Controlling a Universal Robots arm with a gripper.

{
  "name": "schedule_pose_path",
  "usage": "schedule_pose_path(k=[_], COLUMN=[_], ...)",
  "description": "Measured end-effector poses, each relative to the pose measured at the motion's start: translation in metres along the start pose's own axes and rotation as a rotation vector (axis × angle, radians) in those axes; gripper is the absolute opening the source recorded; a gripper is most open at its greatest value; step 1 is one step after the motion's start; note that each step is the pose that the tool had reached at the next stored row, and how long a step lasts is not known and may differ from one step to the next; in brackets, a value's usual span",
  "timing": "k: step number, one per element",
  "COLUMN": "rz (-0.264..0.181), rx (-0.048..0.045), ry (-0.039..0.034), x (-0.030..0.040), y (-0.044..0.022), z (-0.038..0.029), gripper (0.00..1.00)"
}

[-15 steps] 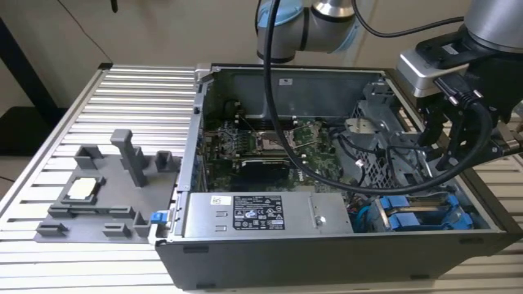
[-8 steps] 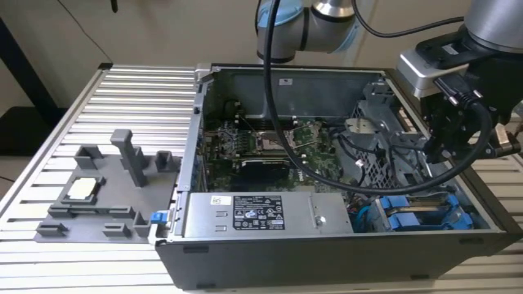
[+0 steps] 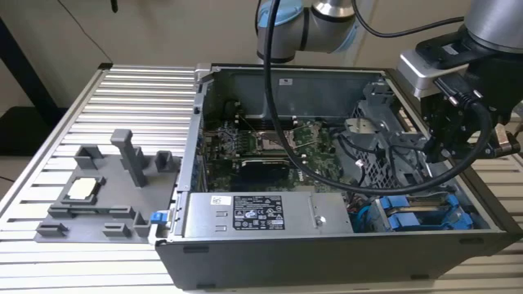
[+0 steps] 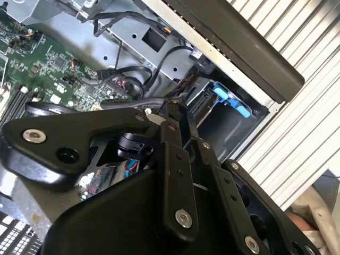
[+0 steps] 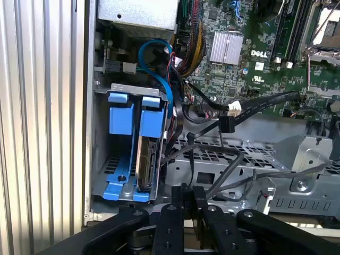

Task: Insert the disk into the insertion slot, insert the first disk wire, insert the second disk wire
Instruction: 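Insert the first disk wire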

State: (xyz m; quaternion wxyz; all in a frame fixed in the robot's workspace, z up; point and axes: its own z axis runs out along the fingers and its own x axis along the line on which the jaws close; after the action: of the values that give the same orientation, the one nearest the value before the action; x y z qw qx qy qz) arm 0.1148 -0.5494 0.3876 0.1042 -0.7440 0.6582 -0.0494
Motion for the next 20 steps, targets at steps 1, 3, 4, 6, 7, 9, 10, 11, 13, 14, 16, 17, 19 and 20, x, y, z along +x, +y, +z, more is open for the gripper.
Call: schedule_pose_path(k=[1,3,4,6,7,9,10,11,13,14,16,17,19,20], rz=[0.000,0.000,0.000,0.000,0.000,0.000,0.000,0.001,0.003,0.005,0.010,0.013,0.016,0.017], rx=[0.0000,-0.0004,-0.0010,-0.0012,-0.0012,-0.0024,-0.0038,-0.0051,-0.0067,-0.0069,-0.0090,-0.0129,-0.0315,-0.0439], ry=[0.0001,0.0000,-0.0002,-0.0001,0.0001,0.0001,-0.0003,-0.0002,0.0000,0.0004,0.0017,0.0027,0.0032,0.0027], x=[0.0000,0.0000,0.0001,0.0003,0.0006,0.0031,0.0055,0.0075,0.0113,0.0124,0.0127,0.0127,0.0129,0.0130], y=[0.0000,-0.0002,-0.0007,-0.0020,-0.0026,-0.0030,-0.0027,-0.0025,-0.0020,-0.0018,-0.0017,-0.0018,-0.0023,-0.0029], z=[0.0000,0.0001,0.0003,0.0005,0.0006,0.0005,0.0004,0.0002,0.0001,0.0003,0.0012,0.0015,0.0020,0.0023], gripper=[0.19,0.19,0.19,0.19,0.19,0.19,0.19,0.19,0.19,0.19,0.19,0.19,0.19,0.19])
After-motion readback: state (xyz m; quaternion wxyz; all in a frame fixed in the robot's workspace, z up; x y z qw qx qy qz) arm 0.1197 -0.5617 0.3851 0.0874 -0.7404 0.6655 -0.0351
